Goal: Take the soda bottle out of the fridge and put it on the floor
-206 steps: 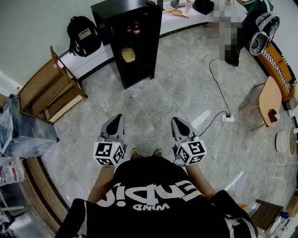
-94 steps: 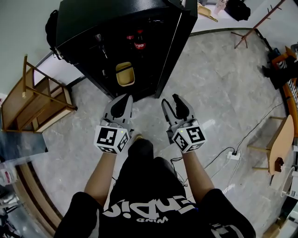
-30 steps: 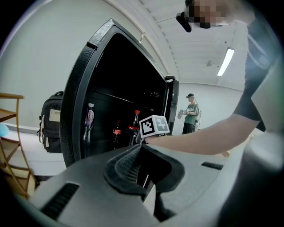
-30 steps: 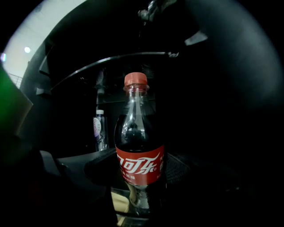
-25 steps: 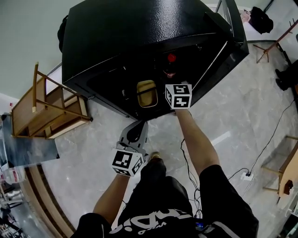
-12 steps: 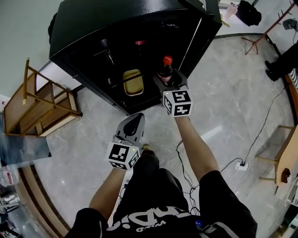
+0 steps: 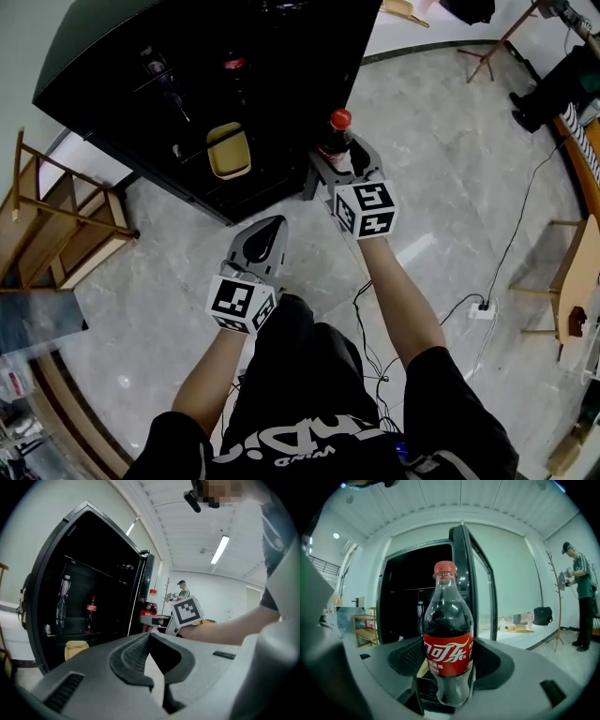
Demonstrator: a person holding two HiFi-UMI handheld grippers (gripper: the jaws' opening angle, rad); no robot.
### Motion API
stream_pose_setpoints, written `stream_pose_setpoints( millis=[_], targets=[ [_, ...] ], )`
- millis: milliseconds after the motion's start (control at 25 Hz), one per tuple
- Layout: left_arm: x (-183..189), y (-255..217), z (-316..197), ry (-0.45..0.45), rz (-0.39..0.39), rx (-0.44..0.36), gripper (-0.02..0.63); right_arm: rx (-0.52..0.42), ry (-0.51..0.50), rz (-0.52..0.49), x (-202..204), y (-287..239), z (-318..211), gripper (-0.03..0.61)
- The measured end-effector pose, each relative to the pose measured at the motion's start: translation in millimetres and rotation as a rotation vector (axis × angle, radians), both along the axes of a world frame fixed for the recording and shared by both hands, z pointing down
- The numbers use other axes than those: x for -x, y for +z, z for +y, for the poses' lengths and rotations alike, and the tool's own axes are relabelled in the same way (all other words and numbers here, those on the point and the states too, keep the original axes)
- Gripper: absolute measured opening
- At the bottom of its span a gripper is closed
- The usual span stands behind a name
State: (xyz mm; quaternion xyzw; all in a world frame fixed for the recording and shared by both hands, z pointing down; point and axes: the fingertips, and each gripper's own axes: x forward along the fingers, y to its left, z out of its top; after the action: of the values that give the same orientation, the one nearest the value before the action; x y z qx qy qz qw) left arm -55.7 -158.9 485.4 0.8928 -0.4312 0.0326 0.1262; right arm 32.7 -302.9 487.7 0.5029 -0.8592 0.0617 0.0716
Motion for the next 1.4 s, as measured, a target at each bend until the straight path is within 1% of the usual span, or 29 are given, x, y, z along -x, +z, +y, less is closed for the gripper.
stream_pose_setpoints(
  millis=[280, 520, 720, 1040, 1240, 1400],
  targets=[
    [-31, 71, -10, 0.077, -0.010, -0.025, 0.006, -0.015, 0.093, -0.005, -65, 62, 12, 0.316],
    [-64, 142, -12, 0.151, -0.015, -0.063, 0.006, -0.041, 0.142, -0.015, -104, 127, 26, 0.316],
    [-88, 199, -8, 0.211, -0.022, -0.097, 0.006, -0.061, 0.155, -0.031, -127, 181, 40, 0.316],
    [-113, 286, 9, 0.310, -0.034, -0.126, 0.006, -0.074, 0.165, -0.015, -144, 265, 63, 0.316],
    [-124, 323, 24, 0.361, -0.027, -0.114, 0.006, -0.068, 0.186, -0.010, -157, 304, 83, 0.316],
    [-129, 341, 36, 0.374, -0.027, -0.106, 0.006, -0.056, 0.211, -0.017, -173, 330, 100, 0.316]
  ],
)
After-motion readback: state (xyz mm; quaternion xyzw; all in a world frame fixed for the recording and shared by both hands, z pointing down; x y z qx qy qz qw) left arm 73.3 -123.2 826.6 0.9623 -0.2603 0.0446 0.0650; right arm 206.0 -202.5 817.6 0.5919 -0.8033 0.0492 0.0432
